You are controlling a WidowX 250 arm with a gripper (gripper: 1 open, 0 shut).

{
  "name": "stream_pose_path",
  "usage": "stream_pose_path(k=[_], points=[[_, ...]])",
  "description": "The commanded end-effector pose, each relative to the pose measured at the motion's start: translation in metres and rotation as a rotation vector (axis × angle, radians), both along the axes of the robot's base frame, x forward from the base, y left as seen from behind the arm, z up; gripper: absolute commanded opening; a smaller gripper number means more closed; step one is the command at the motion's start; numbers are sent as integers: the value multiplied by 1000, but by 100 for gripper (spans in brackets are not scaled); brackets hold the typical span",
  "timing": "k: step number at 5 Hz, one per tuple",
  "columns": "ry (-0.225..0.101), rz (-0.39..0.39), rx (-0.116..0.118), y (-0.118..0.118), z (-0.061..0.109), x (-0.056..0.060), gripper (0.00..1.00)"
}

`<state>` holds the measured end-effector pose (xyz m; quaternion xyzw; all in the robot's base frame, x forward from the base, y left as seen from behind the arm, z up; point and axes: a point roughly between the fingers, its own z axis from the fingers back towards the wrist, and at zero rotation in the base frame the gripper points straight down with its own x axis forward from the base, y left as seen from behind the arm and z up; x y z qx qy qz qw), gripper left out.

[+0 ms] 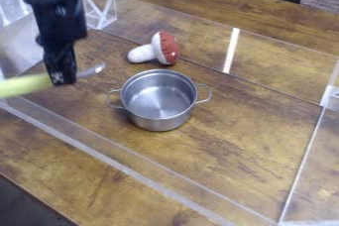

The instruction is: Move the green spoon to the left

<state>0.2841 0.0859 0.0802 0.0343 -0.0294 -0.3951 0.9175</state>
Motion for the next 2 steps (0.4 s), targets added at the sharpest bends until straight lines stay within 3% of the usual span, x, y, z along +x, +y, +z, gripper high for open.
stream_pose_path(k=[1,2], points=[[-55,42,-7,2,-5,5,0],[-69,26,-24,1,-16,13,0]])
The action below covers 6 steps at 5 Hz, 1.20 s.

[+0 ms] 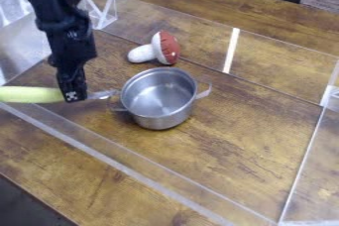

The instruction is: Move the green spoon to the left

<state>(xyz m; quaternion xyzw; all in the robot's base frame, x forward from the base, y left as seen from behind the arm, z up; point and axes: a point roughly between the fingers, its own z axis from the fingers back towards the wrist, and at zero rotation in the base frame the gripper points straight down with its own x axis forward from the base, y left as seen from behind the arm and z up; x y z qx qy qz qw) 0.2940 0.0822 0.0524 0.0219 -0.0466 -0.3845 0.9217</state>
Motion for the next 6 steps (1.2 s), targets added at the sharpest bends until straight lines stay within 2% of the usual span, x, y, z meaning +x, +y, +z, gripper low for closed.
stream_pose_path(k=[1,4,6], points=[[-68,9,-11,8,6,12,0],[-104,12,-96,16,-7,4,0],[-106,59,-138,19,-27,7,0]])
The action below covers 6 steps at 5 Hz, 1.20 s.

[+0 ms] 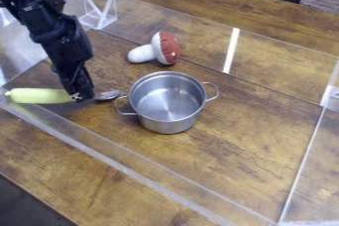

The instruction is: Move the green spoon to the left

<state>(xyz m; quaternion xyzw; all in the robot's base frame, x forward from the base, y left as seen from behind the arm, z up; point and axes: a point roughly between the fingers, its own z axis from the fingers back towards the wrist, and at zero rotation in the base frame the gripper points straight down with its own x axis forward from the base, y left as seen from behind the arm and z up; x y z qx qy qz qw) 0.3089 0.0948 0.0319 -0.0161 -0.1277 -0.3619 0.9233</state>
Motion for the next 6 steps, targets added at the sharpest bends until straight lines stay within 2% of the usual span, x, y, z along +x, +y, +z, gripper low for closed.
stream_pose_path(k=[1,2,4,6], points=[[22,35,-24,14,-2,0,0],[27,46,-45,22,2,7,0],[43,124,-95,7,-4,0,0],[72,-15,-139,0,11,-4,0]])
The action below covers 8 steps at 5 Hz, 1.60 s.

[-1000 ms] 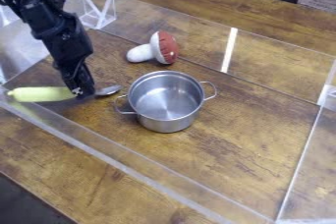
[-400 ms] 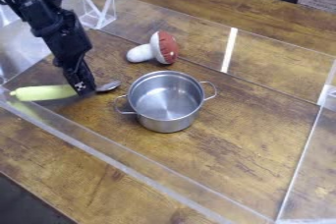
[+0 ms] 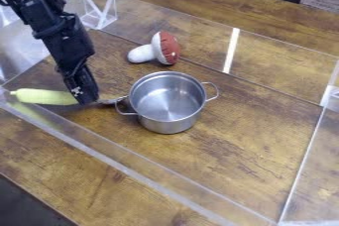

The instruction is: Move the green spoon to the left

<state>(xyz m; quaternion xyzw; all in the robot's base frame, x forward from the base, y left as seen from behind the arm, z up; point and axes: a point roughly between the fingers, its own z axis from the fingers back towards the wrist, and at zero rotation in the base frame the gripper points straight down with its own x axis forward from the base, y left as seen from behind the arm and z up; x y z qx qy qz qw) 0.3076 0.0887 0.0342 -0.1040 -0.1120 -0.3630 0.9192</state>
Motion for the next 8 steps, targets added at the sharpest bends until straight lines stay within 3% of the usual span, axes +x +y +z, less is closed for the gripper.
stream_pose_path(k=[1,2,4,6,8], points=[[-21,22,0,-7,10,1,100],[-28,29,-8,-19,12,5,100],[-52,-56,-12,-10,61,9,100],[-57,35,-25,-38,79,19,100],[-36,69,-25,-44,96,21,100]])
